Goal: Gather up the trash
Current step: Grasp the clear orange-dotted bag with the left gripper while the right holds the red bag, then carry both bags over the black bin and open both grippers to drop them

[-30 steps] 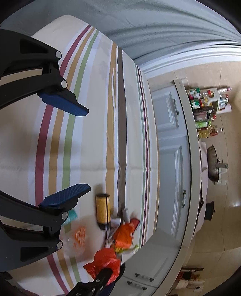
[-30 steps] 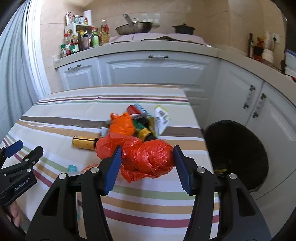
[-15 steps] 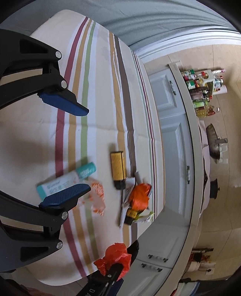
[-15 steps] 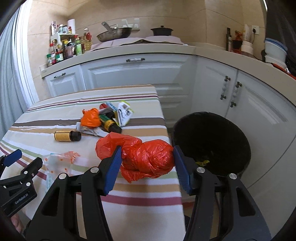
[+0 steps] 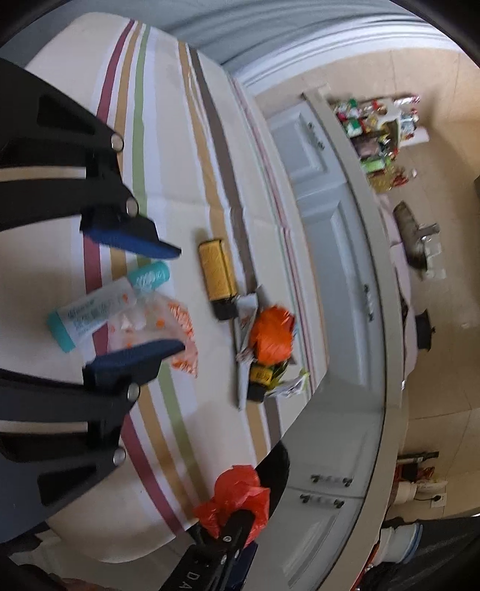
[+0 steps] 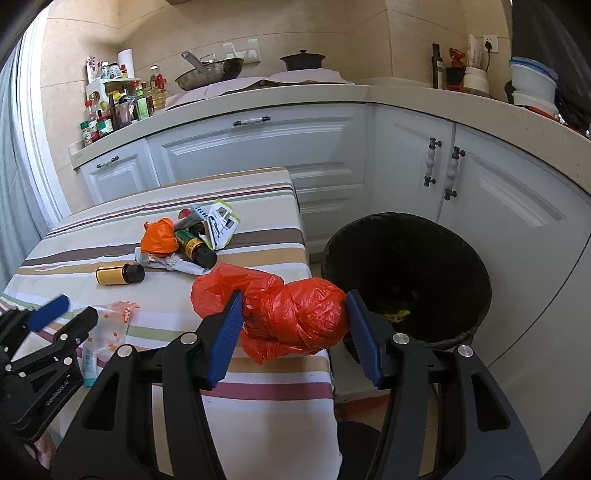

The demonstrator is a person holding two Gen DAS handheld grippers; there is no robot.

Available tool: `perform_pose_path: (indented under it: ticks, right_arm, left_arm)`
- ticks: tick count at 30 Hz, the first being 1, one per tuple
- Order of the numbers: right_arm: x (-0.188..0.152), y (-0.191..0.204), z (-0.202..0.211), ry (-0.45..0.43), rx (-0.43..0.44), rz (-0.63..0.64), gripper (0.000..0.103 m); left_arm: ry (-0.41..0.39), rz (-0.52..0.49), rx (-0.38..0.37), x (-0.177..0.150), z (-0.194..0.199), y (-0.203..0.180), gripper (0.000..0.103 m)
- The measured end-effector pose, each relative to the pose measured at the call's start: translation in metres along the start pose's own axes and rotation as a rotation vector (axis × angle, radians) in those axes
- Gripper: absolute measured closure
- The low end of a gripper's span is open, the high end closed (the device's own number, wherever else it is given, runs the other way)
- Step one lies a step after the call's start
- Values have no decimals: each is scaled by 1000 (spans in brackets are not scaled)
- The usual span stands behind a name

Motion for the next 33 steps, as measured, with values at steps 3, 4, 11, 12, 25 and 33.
perform_pose_path:
  ticks: [3,4,11,12,25,33]
  right_arm:
    - [0,-3,0,0,-4,-5,49]
    - [-1,-3,0,1,-5,-7,49]
    - [-1,-4,-1,0,-8,-9,49]
    - [-1,-5,-1,-2,-8,-10,49]
    - [23,-40,-2,-55,-80,-10,49]
    - [46,-95,-9,-98,-194,-23,49]
  left_arm:
    - [19,0,-28,-4,-3,-4,82]
    - [19,-2,-33,-4,-2,-4,84]
    - [-3,22,-64,0,5,-5,102]
    - [-9,25,-63,1,6,-4,102]
    - [-126,51,-112,61,8,-32,102]
    - [-164,42,-198,96,-13,-85,102]
Point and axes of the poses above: each gripper's, at about its wrist camera, not at the fingertips, and z roughly against the way its jaws point, y to its left, x to its top, the point moved 9 cm from there along -z, roughly the way its jaws point, and after that the axes turned 14 degrees about -y, right-handed, at the moved point
